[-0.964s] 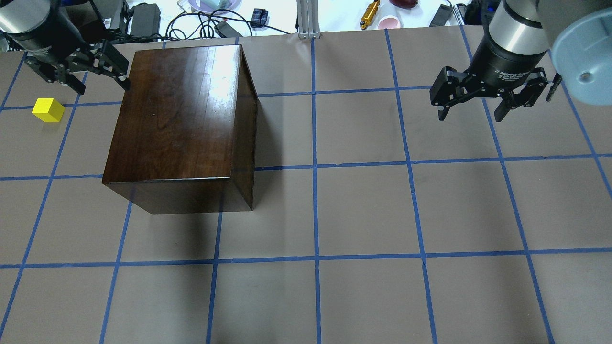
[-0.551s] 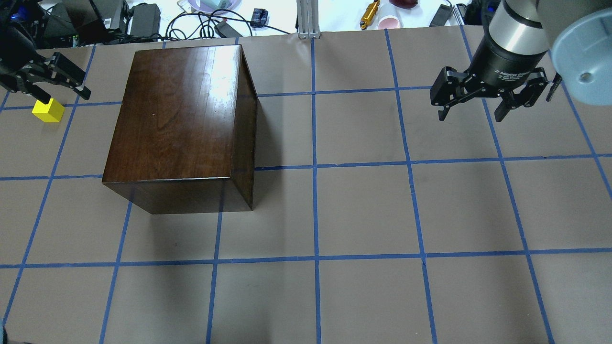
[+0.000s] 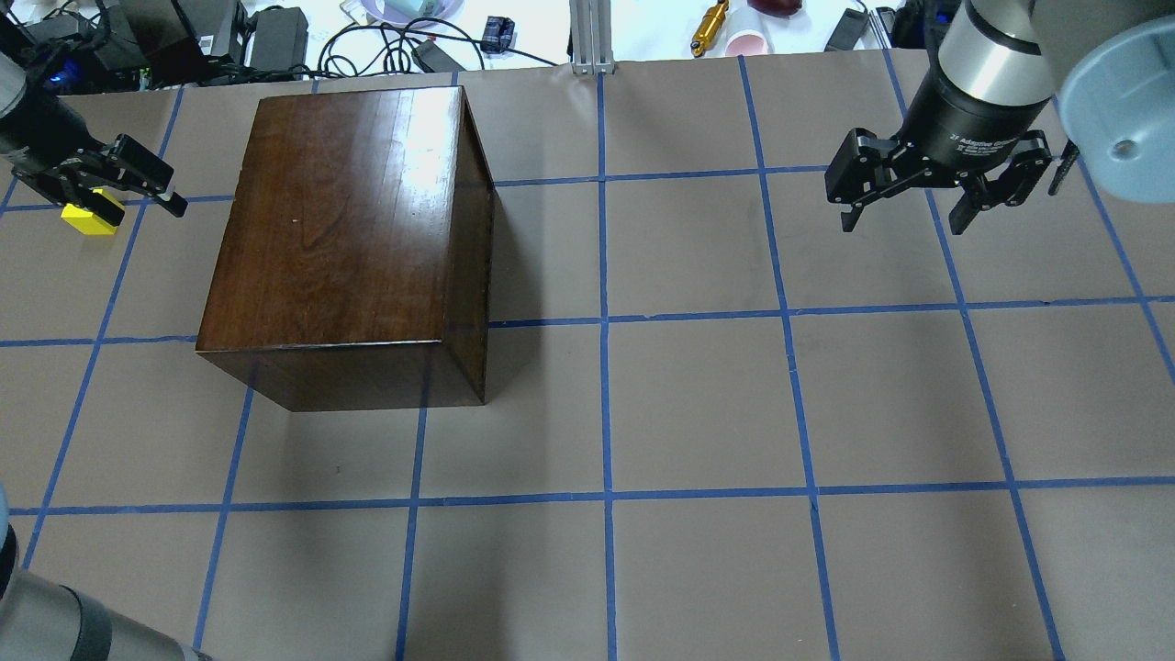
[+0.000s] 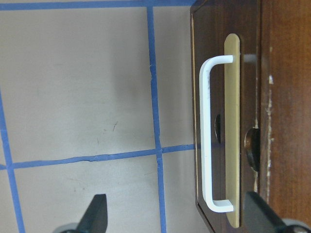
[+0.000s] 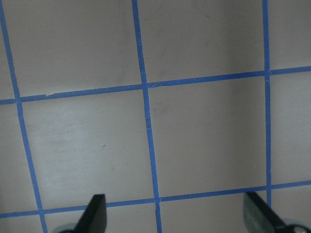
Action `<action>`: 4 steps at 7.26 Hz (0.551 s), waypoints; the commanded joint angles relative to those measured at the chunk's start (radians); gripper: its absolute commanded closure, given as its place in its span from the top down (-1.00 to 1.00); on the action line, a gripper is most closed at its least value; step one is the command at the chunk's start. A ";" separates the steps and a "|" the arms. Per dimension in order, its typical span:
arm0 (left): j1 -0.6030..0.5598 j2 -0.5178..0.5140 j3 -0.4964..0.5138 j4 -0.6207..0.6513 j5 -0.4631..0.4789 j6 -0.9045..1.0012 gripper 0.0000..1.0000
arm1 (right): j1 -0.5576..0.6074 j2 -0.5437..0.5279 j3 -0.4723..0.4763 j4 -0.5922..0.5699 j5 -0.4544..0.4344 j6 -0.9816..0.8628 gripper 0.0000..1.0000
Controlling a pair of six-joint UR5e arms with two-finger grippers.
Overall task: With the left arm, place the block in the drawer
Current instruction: 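Move the left gripper down to the white drawer handle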
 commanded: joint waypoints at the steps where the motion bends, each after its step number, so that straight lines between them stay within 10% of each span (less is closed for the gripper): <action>1: 0.007 -0.060 -0.013 0.002 -0.058 0.004 1.00 | 0.000 0.000 0.000 0.000 0.000 0.000 1.00; 4: 0.007 -0.094 -0.036 -0.003 -0.115 -0.004 1.00 | 0.000 0.000 0.000 0.000 0.000 0.000 1.00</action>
